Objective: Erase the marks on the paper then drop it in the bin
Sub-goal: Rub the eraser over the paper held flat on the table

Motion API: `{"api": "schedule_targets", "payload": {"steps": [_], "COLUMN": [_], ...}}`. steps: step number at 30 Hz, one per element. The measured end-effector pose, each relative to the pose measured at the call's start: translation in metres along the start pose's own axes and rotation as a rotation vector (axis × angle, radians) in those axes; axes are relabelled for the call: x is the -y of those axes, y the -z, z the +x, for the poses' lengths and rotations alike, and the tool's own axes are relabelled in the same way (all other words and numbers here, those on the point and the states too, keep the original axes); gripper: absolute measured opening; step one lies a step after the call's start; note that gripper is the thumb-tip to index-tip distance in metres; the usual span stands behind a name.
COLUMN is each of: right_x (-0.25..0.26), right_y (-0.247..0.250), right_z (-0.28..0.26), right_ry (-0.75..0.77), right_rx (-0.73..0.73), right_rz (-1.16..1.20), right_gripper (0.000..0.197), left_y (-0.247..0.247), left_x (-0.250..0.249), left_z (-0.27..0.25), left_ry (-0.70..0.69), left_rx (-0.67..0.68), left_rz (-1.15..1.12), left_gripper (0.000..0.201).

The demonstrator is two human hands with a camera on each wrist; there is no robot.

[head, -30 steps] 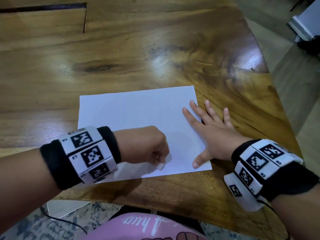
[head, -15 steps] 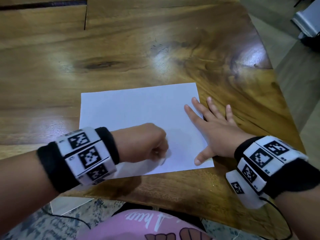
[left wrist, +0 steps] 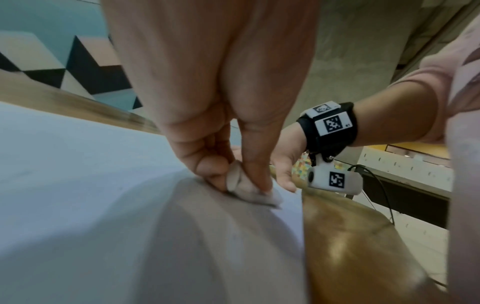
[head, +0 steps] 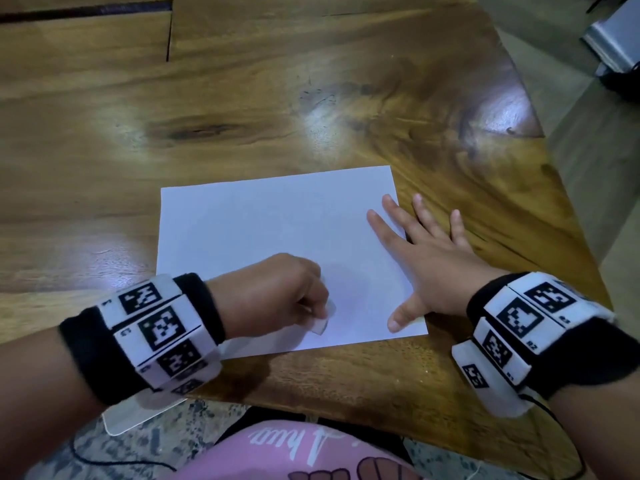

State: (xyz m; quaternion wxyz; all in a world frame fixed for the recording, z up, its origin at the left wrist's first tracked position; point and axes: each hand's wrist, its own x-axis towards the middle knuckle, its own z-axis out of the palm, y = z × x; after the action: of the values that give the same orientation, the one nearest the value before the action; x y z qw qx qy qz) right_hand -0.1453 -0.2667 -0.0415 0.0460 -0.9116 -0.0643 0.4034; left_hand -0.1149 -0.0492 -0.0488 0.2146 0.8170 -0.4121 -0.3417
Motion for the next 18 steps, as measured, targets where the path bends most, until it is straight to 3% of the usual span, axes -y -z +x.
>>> {"api": "schedule_targets", "payload": {"steps": [3,6,11,15,18], "right_x": [0.001,0.001,0.001,0.000,0.001], "right_y": [0.000,0.000,0.000,0.000,0.000], "right_z": [0.000,0.000,-0.001,-0.001,0.000], "right_ry": [-0.002,-0.006,-0.005,-0.001,0.002], "right_rx": [0.001,0.001,-0.007,-0.006,-0.007], "right_rz": [-0.004,-0.001,0.009,0.013,0.013], "right_gripper": [0.144,0.144,0.144,0.144,0.144], "left_y": [0.010,0.021,0.007,0.001,0.011], "left_x": [-0.008,-0.014,-0.002,0.004,0.000], "left_z": [0.023,0.050,0.023,-0.007,0.010], "left_ry": [-0.053,0.000,-0.031,0.044,-0.034], "left_rx": [-0.095,-0.151,-0.088,0.067,-0.014], "left_rz": [0.072,0.097,0.089,-0.039,0.063], "left_gripper": [0.006,0.010,0.007,0.011,0.008]}}
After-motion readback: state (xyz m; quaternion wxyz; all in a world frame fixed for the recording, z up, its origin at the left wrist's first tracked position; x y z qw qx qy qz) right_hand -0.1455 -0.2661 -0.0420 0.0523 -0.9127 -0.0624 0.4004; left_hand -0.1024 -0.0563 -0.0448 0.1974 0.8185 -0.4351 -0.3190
